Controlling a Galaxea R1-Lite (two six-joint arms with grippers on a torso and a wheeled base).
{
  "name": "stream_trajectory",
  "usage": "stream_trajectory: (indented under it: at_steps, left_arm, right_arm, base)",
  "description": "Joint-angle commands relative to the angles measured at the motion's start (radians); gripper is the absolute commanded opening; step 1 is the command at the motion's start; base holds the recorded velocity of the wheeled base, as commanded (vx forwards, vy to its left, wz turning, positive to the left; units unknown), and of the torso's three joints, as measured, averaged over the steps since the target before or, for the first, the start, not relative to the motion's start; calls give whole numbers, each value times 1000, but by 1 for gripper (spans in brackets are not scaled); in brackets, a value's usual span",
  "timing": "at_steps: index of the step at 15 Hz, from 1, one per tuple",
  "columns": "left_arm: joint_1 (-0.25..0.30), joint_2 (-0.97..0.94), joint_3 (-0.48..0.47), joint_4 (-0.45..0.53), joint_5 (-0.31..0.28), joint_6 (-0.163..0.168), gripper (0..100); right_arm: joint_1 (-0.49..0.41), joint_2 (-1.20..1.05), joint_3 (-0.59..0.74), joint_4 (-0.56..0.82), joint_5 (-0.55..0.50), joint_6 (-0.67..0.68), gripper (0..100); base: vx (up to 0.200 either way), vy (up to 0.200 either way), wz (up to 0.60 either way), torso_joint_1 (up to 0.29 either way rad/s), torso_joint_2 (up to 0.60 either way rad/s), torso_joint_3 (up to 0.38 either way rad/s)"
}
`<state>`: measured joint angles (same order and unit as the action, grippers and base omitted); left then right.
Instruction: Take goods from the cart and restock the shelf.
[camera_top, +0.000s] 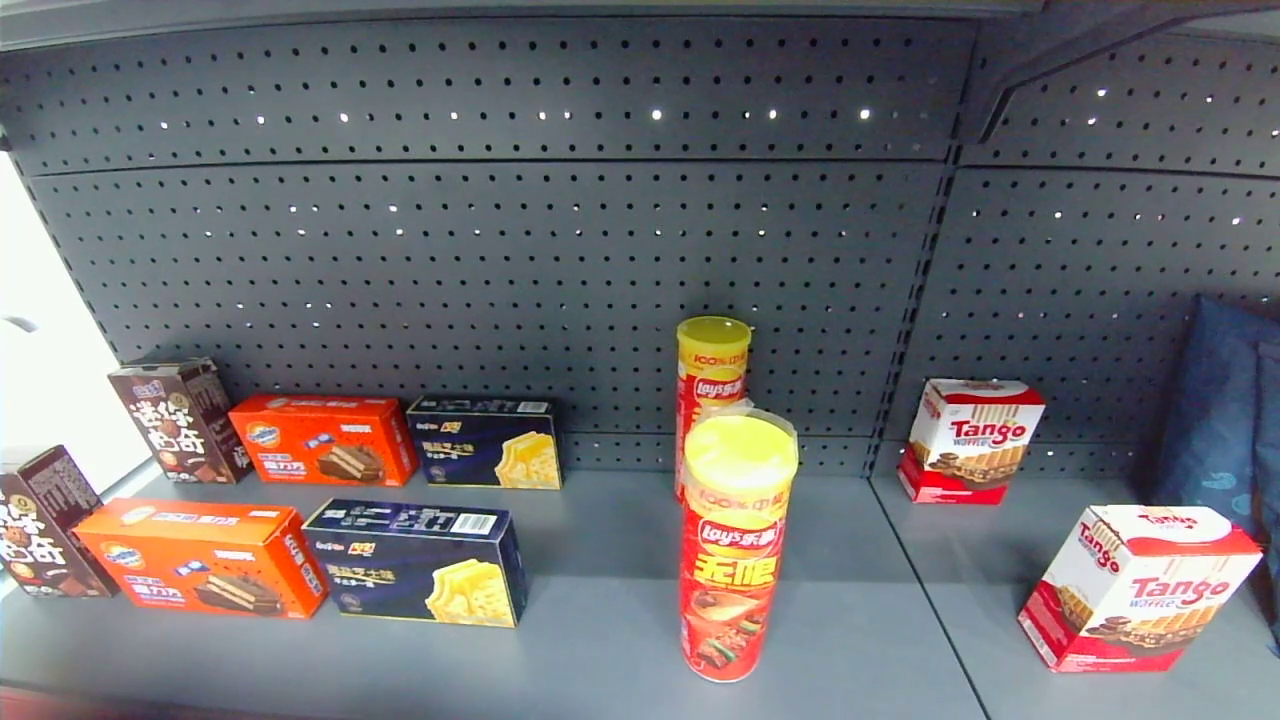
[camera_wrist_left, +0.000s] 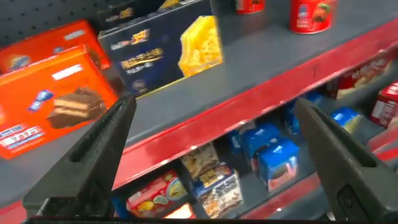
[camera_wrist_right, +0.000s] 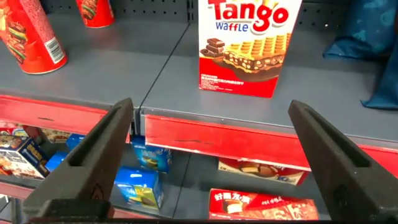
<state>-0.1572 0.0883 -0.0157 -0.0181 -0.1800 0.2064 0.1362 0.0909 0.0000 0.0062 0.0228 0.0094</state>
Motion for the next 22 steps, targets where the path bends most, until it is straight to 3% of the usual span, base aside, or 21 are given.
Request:
stream_trajectory:
  at_steps: [1,2,3,6,8,10,16,17,18,19,22]
  left_arm:
    - [2,4,16,-33,152,-41,100]
    - [2,4,16,-33,209,-67,100]
    - [2,4,16,-33,223,-70,100]
    - [-4,5,11,27,59,-70,100]
    - [-41,4,13,24,57,-74,100]
    - [-39,4,14,24,60,-94,100]
    - [-30,4,14,24,65,-101,100]
    - [59,11,13,27,68,-105,100]
    - [90,11,13,27,68,-105,100]
    - [182,-24,14,26,70,-107,100]
    - [156,-88,14,24,80,-120,100]
  right_arm:
    - [0,6,0,0,0,0,100]
    - [0,6,0,0,0,0,100]
    - [0,6,0,0,0,0,100]
    - [0,6,0,0,2,-2,100]
    - [0,6,0,0,2,-2,100]
    - [0,6,0,0,2,-2,100]
    - [-3,6,0,-2,2,-2,100]
    - [-87,32,-2,0,0,-2,100]
    - [-125,46,-2,1,0,-2,100]
    - [-188,17,-2,0,0,-2,100]
    - [-188,-8,0,1,2,-2,100]
  base:
    - [0,0,0,0,0,0]
    - [0,0,0,0,0,0]
    - [0,0,0,0,0,0]
    - [0,0,0,0,0,0]
    - [0,0,0,0,0,0]
    - [0,0,0,0,0,0]
    - [0,0,0,0,0,0]
    - [0,0,0,0,0,0]
    - [0,0,0,0,0,0]
    - [0,0,0,0,0,0]
    - [0,0,0,0,0,0]
